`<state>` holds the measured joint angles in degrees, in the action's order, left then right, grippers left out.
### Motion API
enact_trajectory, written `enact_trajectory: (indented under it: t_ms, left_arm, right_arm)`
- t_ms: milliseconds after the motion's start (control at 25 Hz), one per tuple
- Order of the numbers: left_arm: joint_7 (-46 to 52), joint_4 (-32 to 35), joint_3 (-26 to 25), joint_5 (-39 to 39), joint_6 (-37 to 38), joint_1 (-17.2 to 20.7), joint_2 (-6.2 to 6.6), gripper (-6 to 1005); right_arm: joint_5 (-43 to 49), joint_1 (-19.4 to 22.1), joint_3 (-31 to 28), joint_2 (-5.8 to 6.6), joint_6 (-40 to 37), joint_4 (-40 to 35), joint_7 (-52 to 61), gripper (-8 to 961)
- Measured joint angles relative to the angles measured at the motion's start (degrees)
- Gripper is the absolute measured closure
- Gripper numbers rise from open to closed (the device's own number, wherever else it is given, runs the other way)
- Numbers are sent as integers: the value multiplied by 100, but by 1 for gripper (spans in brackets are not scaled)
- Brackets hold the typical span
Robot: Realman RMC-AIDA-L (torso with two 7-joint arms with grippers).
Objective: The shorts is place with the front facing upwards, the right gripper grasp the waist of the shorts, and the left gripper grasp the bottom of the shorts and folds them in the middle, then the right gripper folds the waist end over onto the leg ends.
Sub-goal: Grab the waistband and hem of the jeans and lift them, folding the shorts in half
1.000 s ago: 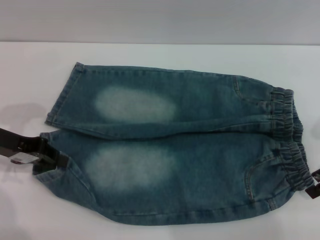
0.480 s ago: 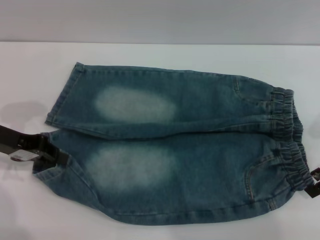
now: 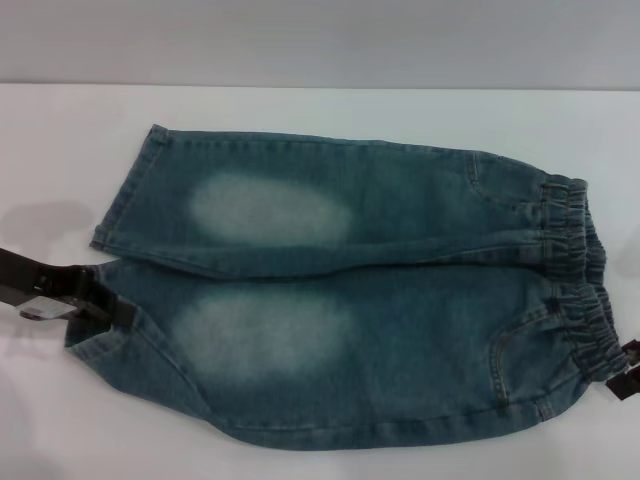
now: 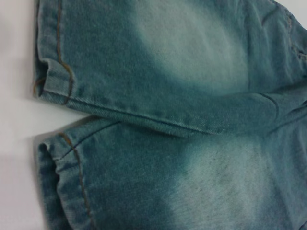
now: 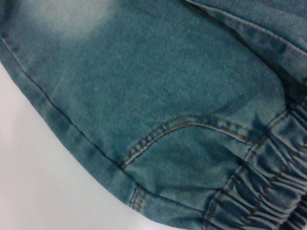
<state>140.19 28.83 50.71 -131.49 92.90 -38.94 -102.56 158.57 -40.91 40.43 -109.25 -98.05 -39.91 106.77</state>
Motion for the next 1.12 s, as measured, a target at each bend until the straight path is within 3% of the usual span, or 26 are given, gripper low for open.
enact_trajectory:
  t_ms: [1120]
  left_arm:
    - [15, 9, 0, -1, -23, -71, 13, 956]
  right_arm:
    - [-64, -145, 0, -121, -28, 9, -83, 350]
